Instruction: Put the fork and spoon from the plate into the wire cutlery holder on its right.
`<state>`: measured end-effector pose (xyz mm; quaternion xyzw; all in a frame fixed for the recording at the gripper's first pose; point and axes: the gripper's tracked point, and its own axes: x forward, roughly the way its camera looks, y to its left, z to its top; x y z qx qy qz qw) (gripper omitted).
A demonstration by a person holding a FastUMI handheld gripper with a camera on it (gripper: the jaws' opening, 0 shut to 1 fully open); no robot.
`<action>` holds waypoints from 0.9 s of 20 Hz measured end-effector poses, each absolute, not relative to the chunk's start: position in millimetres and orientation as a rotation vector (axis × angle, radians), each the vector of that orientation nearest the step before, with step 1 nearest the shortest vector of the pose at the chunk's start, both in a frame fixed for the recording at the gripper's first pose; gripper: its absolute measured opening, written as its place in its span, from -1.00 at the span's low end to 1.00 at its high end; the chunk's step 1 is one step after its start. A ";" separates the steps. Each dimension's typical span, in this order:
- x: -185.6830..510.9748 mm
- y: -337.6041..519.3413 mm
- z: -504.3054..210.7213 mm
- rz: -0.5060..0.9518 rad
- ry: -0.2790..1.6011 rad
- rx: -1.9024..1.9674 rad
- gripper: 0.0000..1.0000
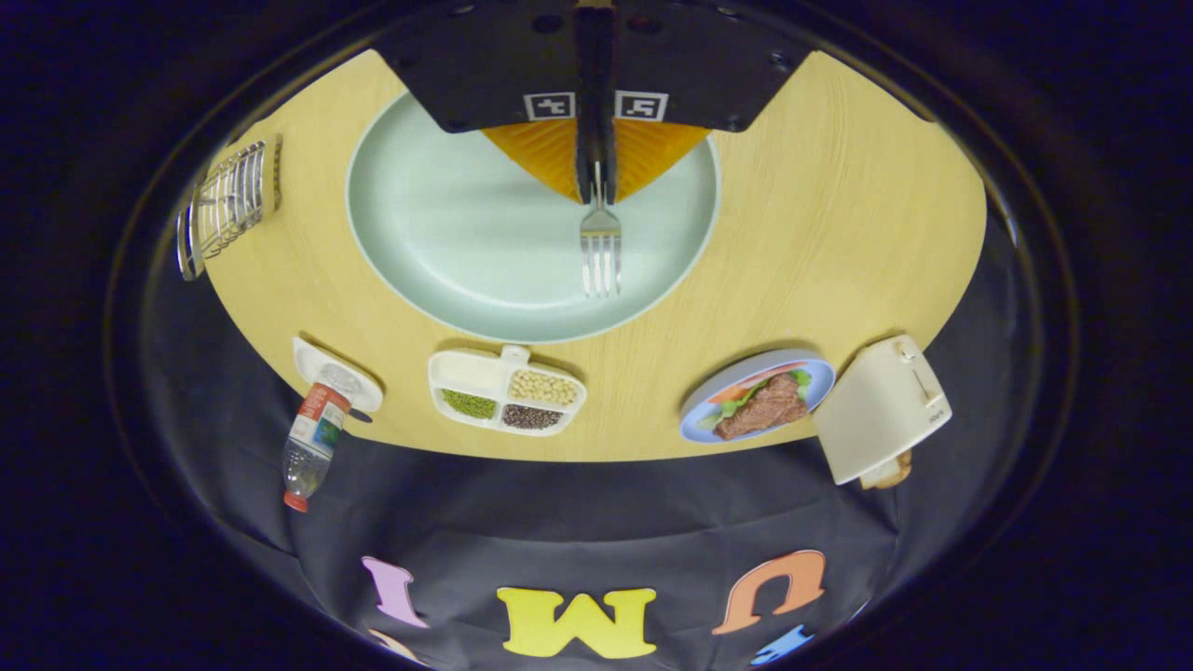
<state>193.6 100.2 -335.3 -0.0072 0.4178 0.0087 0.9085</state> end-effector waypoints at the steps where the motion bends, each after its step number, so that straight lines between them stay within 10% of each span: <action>1: 191.9 99.6 -334.8 0.020 0.860 -0.017 -0.99; 18: 141.6 46.9 -255.9 0.030 0.766 0.077 -0.99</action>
